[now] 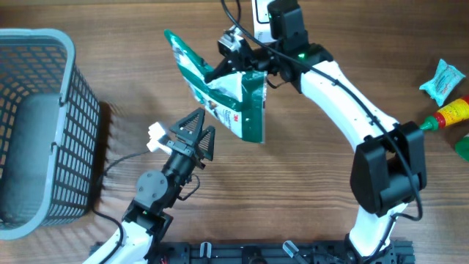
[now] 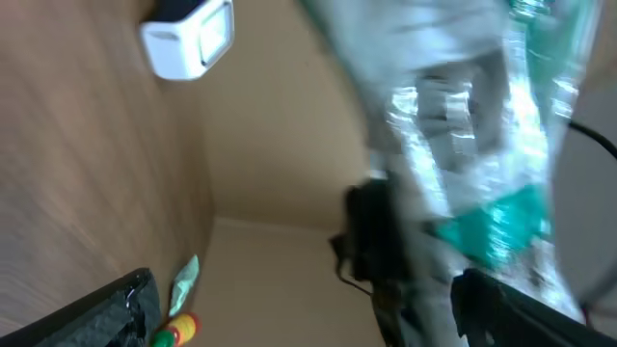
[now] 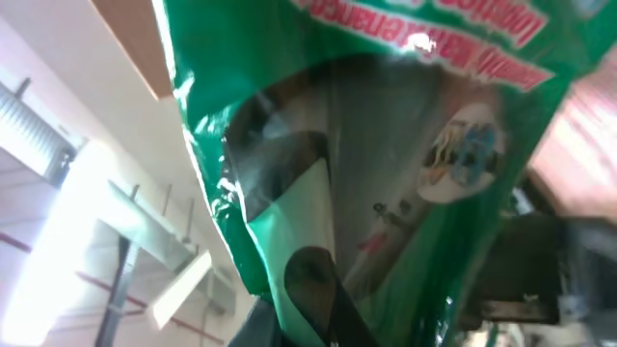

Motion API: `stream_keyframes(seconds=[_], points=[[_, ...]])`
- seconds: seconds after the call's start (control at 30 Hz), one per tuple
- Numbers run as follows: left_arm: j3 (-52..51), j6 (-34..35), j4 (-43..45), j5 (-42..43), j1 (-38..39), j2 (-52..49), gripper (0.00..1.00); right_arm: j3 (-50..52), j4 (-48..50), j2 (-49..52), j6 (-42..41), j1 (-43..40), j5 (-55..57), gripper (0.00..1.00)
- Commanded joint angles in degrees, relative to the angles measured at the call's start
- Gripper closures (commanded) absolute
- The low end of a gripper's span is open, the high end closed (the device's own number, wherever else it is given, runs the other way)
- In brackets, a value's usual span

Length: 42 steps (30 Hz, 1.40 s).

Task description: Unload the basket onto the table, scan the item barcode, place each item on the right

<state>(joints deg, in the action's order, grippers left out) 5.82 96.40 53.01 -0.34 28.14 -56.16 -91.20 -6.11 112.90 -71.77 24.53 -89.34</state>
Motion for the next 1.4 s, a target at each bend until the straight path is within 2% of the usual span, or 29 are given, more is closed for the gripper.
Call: stream_keyframes(seconds=[0.0, 0.2, 0.57, 0.73, 0.77, 0.8, 0.97, 1.07, 1.13, 1.2, 1.3, 1.33, 1.37], points=[[0.02, 3.30, 3.28, -6.05, 0.13, -2.27, 0.00, -0.72, 5.97, -1.81, -14.40, 0.35, -2.69, 0.96], [0.02, 3.06, 12.96, -15.63, 0.13, -2.71, 0.00, -0.66, 6.03, -1.79, -13.99, 0.37, -2.69, 0.96], [0.09, 3.04, 13.66, -15.82, 0.13, -2.73, 0.00, -0.66, 6.05, -1.79, -13.57, 3.30, -3.32, 0.96], [0.63, 3.04, 16.02, -18.64, 0.11, -2.73, 0.03, -0.20, 6.01, -1.79, -12.61, 4.31, -3.34, 0.96], [0.61, 3.06, 16.35, -19.17, 0.11, -2.73, 0.07, -0.17, 5.68, -1.79, -12.11, 4.35, -3.32, 0.96], [0.61, 3.06, 16.72, -19.74, 0.07, -2.73, 0.18, -0.17, 5.55, -1.79, -12.00, 4.39, -3.32, 0.96], [0.61, 3.06, 18.23, -21.20, 0.09, -2.73, 0.36, -0.17, 5.57, -1.79, -12.02, 4.39, -3.32, 0.96], [0.61, 3.06, 18.62, -21.16, 0.09, -2.73, 0.54, -0.17, 5.57, -1.79, -11.96, 4.39, -3.32, 0.96], [0.61, 3.06, 18.62, -21.14, 0.09, -2.73, 0.71, -0.17, 5.57, -1.79, -11.96, 4.39, -3.32, 0.96], [0.61, 3.06, 18.62, -20.90, 0.09, -2.73, 0.94, -0.17, 5.60, -1.79, -11.87, 4.39, -3.32, 0.96], [0.61, 3.04, 18.62, -19.85, 0.09, -2.71, 0.96, -0.17, 5.62, -1.79, -7.58, 4.02, -2.80, 0.95], [0.61, 2.95, 18.60, -19.37, 0.09, -2.71, 0.96, -0.17, 5.64, -1.77, -4.57, 3.54, -2.14, 0.88], [0.61, 1.90, 18.58, -18.71, 0.09, -2.71, 0.96, -0.17, 5.62, -1.75, -0.48, 2.82, -1.29, 0.71]])
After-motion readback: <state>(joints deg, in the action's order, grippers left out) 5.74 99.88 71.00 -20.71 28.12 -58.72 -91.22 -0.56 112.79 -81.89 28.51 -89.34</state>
